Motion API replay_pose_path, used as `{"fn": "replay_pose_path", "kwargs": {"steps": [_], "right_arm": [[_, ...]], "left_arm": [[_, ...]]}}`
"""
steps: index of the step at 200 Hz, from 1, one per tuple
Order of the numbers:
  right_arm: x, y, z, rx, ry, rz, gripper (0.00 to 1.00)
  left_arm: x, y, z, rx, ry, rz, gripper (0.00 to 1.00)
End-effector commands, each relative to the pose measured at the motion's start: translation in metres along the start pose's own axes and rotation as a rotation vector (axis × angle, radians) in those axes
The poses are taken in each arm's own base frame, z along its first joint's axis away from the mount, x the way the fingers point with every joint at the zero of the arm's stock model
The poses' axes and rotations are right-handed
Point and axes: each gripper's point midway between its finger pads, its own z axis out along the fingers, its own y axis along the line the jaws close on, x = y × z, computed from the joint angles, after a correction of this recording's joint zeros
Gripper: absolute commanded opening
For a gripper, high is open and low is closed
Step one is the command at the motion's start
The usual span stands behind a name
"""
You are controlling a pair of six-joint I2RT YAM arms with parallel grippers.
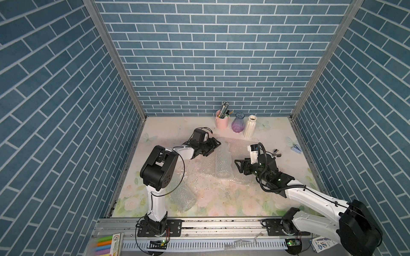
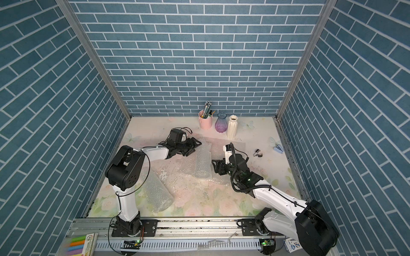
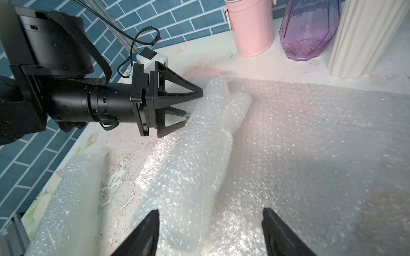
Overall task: Unwrap the vase from the bubble wrap
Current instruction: Place the bubble wrap at the center of the board.
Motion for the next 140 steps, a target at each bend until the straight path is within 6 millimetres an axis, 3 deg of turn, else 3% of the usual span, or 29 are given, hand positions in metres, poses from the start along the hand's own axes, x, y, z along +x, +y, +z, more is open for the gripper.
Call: {"fn": "replay_pose_path", "kwargs": {"steps": [1, 92, 140], "right_arm": [[-0.011, 0.003, 0.001, 0.006, -0.028, -0.023, 0.73], [-0.005, -0.003, -0.006, 0.022, -0.035, -0.011, 0.73], [-0.003, -0.003, -0.007, 0.018, -0.032, -0.011, 0.73]], "left_arm": [[-0.001, -0.013, 0.007, 0.032, 0.008, 0.009, 0.71], [-0.004, -0.024, -0.004, 0.033, -0.008, 0.025, 0.48], [-0.006, -0.03, -0.011, 0.035, -0.018, 0.038, 0.43]]}}
